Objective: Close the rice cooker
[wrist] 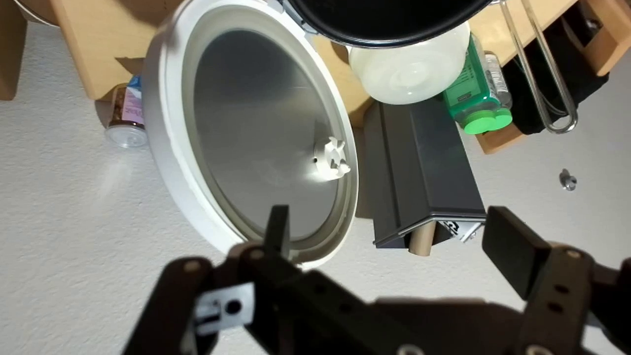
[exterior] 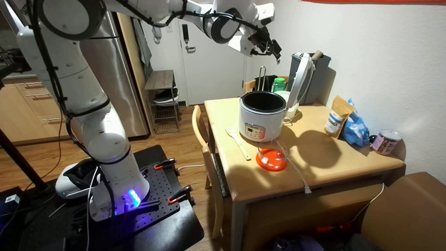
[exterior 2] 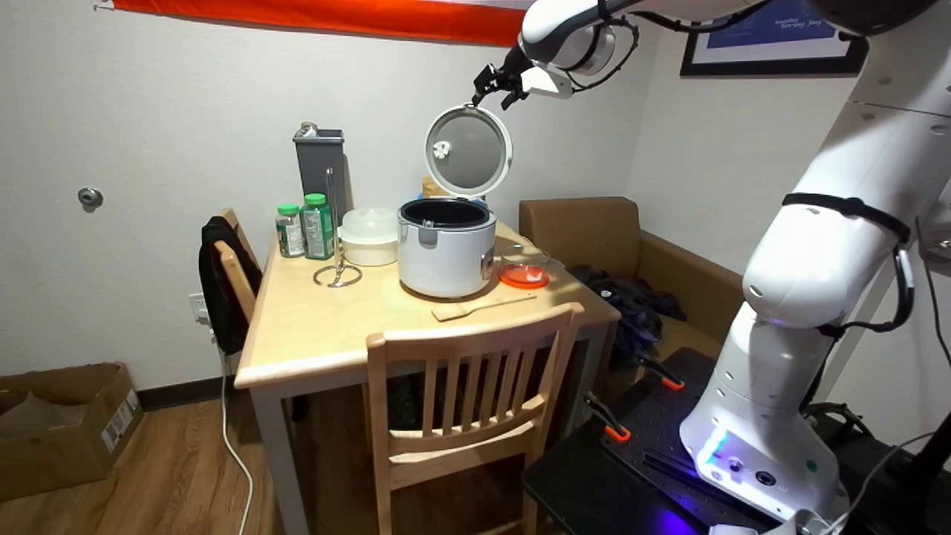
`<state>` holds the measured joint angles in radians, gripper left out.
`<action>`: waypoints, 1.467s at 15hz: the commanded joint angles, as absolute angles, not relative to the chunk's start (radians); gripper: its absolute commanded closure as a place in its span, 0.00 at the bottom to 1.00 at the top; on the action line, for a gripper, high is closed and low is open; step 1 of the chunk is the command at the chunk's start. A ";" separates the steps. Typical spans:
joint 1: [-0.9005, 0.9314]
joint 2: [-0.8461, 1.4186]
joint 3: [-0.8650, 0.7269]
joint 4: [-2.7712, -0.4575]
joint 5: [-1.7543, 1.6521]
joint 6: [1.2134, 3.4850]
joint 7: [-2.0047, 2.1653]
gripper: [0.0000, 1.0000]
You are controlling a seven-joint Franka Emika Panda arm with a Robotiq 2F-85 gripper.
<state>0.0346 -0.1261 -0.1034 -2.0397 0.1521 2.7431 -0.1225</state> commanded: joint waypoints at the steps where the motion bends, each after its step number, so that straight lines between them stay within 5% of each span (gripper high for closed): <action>1: 0.007 -0.107 -0.093 -2.032 0.161 2.774 -0.080 0.00; 16: -0.086 0.116 -0.163 -1.972 0.348 2.808 -0.042 0.00; 22: -0.106 0.148 -0.154 -1.934 0.391 2.810 -0.046 0.50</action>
